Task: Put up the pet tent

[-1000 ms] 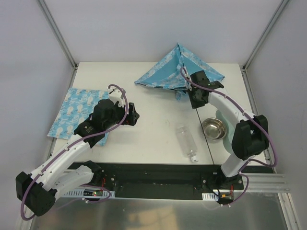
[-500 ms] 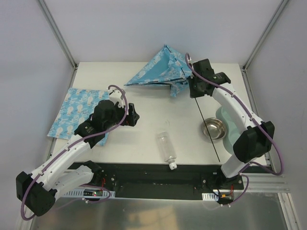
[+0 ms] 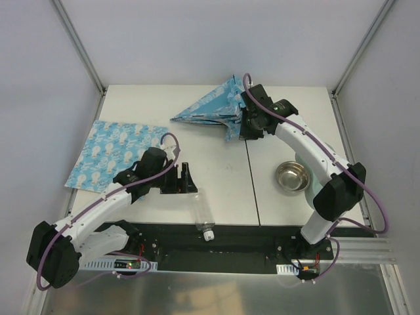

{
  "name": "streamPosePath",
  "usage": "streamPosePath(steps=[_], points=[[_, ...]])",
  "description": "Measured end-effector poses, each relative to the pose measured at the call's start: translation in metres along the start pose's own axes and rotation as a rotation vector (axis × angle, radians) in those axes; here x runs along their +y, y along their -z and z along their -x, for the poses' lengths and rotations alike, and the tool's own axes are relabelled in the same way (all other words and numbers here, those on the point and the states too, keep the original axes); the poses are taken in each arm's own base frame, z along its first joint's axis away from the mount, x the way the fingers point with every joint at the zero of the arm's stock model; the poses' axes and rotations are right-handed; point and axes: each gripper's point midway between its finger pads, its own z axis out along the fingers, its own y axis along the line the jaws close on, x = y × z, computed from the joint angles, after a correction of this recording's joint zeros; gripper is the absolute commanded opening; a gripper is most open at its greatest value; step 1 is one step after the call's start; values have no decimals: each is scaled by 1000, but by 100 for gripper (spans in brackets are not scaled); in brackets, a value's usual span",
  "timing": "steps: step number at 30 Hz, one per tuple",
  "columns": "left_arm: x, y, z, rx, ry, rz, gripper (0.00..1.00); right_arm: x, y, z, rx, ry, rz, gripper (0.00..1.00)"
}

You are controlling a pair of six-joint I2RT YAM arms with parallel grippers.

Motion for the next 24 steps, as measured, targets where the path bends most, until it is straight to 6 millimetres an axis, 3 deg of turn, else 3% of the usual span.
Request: streamPosePath(steps=[5, 11, 18, 24], points=[[-8, -3, -29, 144, 47, -72, 75, 11, -4, -8, 16, -37, -1, 0], [2, -6, -62, 263, 115, -47, 74, 18, -3, -8, 12, -61, 6, 0], [9, -11, -59, 252, 131, 8, 74, 23, -1, -12, 27, -81, 14, 0], [12, -12, -32, 140, 101, 66, 78, 24, 1, -22, 75, -85, 22, 0]])
